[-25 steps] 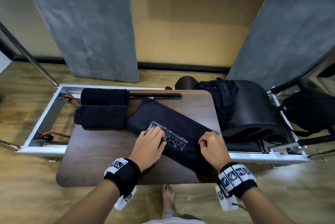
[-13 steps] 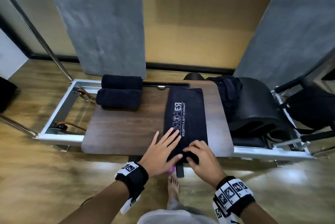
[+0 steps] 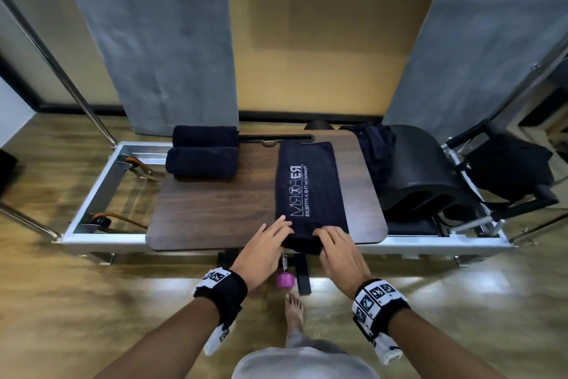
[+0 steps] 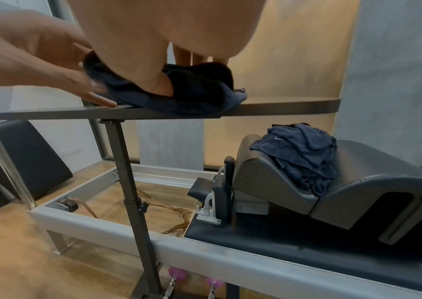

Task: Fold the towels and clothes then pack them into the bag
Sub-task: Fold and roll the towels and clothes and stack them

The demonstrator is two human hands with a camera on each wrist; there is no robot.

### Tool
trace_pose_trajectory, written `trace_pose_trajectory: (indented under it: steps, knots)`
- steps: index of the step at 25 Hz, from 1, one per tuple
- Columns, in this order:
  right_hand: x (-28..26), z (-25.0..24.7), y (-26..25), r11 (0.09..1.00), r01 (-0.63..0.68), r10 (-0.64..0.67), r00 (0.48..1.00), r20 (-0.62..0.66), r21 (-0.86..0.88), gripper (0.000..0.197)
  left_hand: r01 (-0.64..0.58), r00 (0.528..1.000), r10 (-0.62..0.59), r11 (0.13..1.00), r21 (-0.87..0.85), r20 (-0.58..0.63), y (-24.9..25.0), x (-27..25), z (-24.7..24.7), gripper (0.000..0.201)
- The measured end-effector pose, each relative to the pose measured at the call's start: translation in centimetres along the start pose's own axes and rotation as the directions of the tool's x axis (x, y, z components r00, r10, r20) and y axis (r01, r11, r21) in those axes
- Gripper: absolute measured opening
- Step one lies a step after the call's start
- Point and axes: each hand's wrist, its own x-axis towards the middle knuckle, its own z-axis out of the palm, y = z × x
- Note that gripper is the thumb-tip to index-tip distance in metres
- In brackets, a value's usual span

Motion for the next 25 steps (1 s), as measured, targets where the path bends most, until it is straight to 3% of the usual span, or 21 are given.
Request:
trace_pose_trajectory:
  steps: [3, 6, 8, 11, 14, 18, 21, 23, 25]
  knots:
    - [-0.1, -0.6, 0.4, 0.998, 0.027, -0.024, 0.999, -0.044, 0.055, 0.036, 0.088, 0.99, -0.111, 0.971, -0.224, -0.092, -0.2, 0.2, -0.2, 0.048]
    - [0.2, -0.4, -0.1, 1.0, -0.01, 0.011, 1.0, 0.019, -0.021, 0.066, 0.223, 0.955, -0.279, 0.895, -0.387, -0.096, -0.1, 0.9, -0.1, 0.045]
    - [0.9, 0.1, -0.6, 0.995, -0.033, 0.037, 0.999, 0.037, -0.096, 0.062, 0.28, 0.941, -0.332, 0.871, -0.404, -0.064, -0.2, 1.3, -0.1, 0.049]
    - [1.9, 0.2, -0.2, 0.998, -0.043, 0.045, 0.998, 0.035, -0.034, 0.039, 0.251, 0.952, -0.293, 0.91, -0.33, -0.085, -0.6, 1.7, -0.3, 0.038]
    - [2.5, -0.3, 1.0, 0.999, -0.025, 0.024, 0.999, 0.032, 0.035, 0.032, 0.228, 0.965, -0.251, 0.948, -0.223, -0.081, -0.8, 1.9, -0.2, 0.026]
    - [4.0, -0.7, 1.8, 0.95, -0.112, 0.091, 0.992, 0.085, 0.292, 0.028, 0.202, 0.969, -0.212, 0.976, -0.085, -0.124, -0.3, 2.1, -0.2, 0.034]
    - [5.2, -1.0, 2.9, 0.844, -0.229, 0.204, 0.973, 0.105, 0.484, 0.023, 0.093, 0.973, -0.114, 0.989, -0.114, -0.2, 0.3, 2.3, -0.6, 0.032]
    - [5.6, -1.0, 3.4, 0.847, -0.236, 0.208, 0.972, 0.11, 0.477, 0.016, 0.058, 0.964, -0.096, 0.986, -0.155, -0.249, 0.3, 2.3, -0.9, 0.014]
    - [5.8, -0.6, 3.7, 0.865, -0.194, 0.186, 0.981, 0.064, 0.462, 0.01, 0.072, 0.953, -0.128, 0.976, -0.207, -0.274, 0.0, 2.6, -0.9, 0.008]
